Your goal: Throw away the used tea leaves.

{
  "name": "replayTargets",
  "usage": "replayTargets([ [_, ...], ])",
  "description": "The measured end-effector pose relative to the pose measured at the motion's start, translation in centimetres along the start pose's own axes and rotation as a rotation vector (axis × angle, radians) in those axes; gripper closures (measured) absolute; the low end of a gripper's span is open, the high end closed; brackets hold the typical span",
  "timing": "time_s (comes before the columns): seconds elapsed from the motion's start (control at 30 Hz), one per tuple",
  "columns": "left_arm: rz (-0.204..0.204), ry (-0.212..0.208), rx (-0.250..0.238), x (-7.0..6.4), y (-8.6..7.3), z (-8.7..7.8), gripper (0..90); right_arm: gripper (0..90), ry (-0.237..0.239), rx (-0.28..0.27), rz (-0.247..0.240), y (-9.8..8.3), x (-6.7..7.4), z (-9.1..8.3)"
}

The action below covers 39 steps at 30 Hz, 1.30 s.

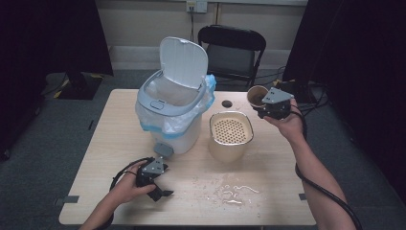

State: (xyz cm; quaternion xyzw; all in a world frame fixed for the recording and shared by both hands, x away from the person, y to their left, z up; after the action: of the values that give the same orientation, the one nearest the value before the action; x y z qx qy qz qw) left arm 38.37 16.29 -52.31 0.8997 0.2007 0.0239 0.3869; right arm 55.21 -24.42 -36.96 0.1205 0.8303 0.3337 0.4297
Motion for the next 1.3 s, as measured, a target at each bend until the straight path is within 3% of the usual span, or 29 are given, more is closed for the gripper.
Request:
replayTargets([
  [0.03,0.000,0.000,0.000,0.0,0.0,0.0,0.0,38.5,0.000,0.000,0.000,0.0,0.0,0.0],
  [0.13,0.000,0.000,0.000,0.0,0.0,0.0,0.0,38.8,-0.043,0.029,-0.107,0.7,0.2,-0.3],
  [0.17,0.000,0.000,0.000,0.0,0.0,0.0,0.0,38.8,-0.043,0.029,-0.107,0.7,0.2,-0.3],
  [0.2,0.000,0.000,0.000,0.0,0.0,0.0,0.0,38.8,-0.124,0.057,-0.248,1.3,0.6,-0.7],
  [0.23,0.000,0.000,0.000,0.0,0.0,0.0,0.0,38.8,-0.124,0.057,-0.248,1.3,0.6,-0.7],
  [0.27,0.000,0.000,0.000,0.0,0.0,0.0,0.0,38.9,-0.217,0.119,-0.497,2.3,1.5,-1.0],
  [0.3,0.000,0.000,0.000,0.0,0.0,0.0,0.0,38.9,-0.217,0.119,-0.497,2.3,1.5,-1.0],
  [0.33,0.001,-0.001,0.000,0.0,0.0,0.0,0.0,39.1,-0.336,0.191,-0.805,3.2,2.8,-1.1],
  [0.37,0.001,-0.001,0.000,0.0,0.0,0.0,0.0,39.1,-0.336,0.191,-0.805,3.2,2.8,-1.1],
  [0.4,0.001,-0.001,0.000,0.0,0.0,0.0,0.0,39.1,-0.388,0.212,-0.958,3.7,3.9,-1.0],
  [0.43,0.001,-0.001,0.000,0.0,0.0,0.0,0.0,39.1,-0.388,0.212,-0.958,3.7,3.9,-1.0],
  [0.47,0.001,-0.001,0.000,0.0,0.0,0.0,0.0,39.1,-0.430,0.228,-1.071,4.0,4.6,-0.8],
  [0.5,0.001,-0.001,0.000,0.0,0.0,0.0,0.0,39.1,-0.430,0.228,-1.071,4.0,4.6,-0.8],
  [0.57,0.002,0.001,0.002,0.0,0.0,0.0,0.0,39.1,-0.486,0.249,-1.144,4.2,4.7,-0.6],
  [0.7,0.001,0.000,0.001,0.0,0.0,0.0,0.0,39.0,-0.516,0.255,-1.190,4.3,4.8,-0.5],
  [0.73,0.001,0.000,0.002,0.0,0.0,0.0,0.0,38.9,-0.551,0.258,-1.220,4.4,4.8,-0.7],
  [0.83,0.002,0.000,0.002,0.0,0.0,0.0,0.0,38.8,-0.541,0.250,-1.184,4.6,4.6,-0.8],
  [0.87,0.002,0.000,0.002,0.0,0.0,0.0,0.0,38.7,-0.524,0.256,-1.137,4.7,4.5,-0.9],
  [0.93,0.002,0.000,0.002,0.0,0.0,0.0,0.0,38.5,-0.423,0.247,-0.989,4.8,4.2,-0.9],
  [0.97,0.002,0.000,0.002,0.0,0.0,0.0,0.0,38.5,-0.423,0.247,-0.989,4.8,4.2,-0.9],
  [1.0,0.003,0.000,0.002,0.0,0.0,0.0,0.0,38.4,-0.380,0.236,-0.875,4.6,4.1,-0.9],
  [1.03,0.003,-0.001,0.002,0.0,0.0,0.0,0.0,38.4,-0.380,0.236,-0.875,4.6,4.1,-0.9],
  [1.07,0.002,-0.001,0.002,0.0,0.0,0.0,0.0,38.3,-0.312,0.233,-0.753,4.5,4.0,-0.9],
  [1.1,0.002,-0.001,0.002,0.0,0.0,0.0,0.0,38.3,-0.312,0.233,-0.753,4.5,4.0,-0.9],
  [1.13,0.002,-0.001,0.002,0.0,0.0,0.0,0.0,38.2,-0.221,0.239,-0.608,4.2,4.0,-0.7],
  [1.17,0.002,-0.001,0.002,0.0,0.0,0.0,0.0,38.2,-0.221,0.239,-0.608,4.2,4.0,-0.7],
  [1.2,0.003,-0.001,0.002,0.0,0.0,0.0,0.0,38.2,-0.174,0.230,-0.510,3.9,3.8,-0.7],
  [1.23,0.003,-0.001,0.002,0.0,0.0,0.0,0.0,38.2,-0.174,0.230,-0.510,3.9,3.8,-0.7],
  [1.3,0.003,-0.001,0.002,0.0,0.0,0.0,0.0,38.1,-0.147,0.221,-0.407,3.7,3.4,-0.6],
])
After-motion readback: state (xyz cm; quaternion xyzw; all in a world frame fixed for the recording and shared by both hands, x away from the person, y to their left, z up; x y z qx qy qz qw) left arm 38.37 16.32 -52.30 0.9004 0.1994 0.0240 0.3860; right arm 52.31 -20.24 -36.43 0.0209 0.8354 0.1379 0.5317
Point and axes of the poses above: each handheld gripper's, and its own axes: z roughly forward along the jaws, y roughly out of its top, x roughly to its left, the point moved 3 cm from there along z, roughly forward along the jaws, and after that the axes turned 8 degrees about -z, right-handed, at the moved point
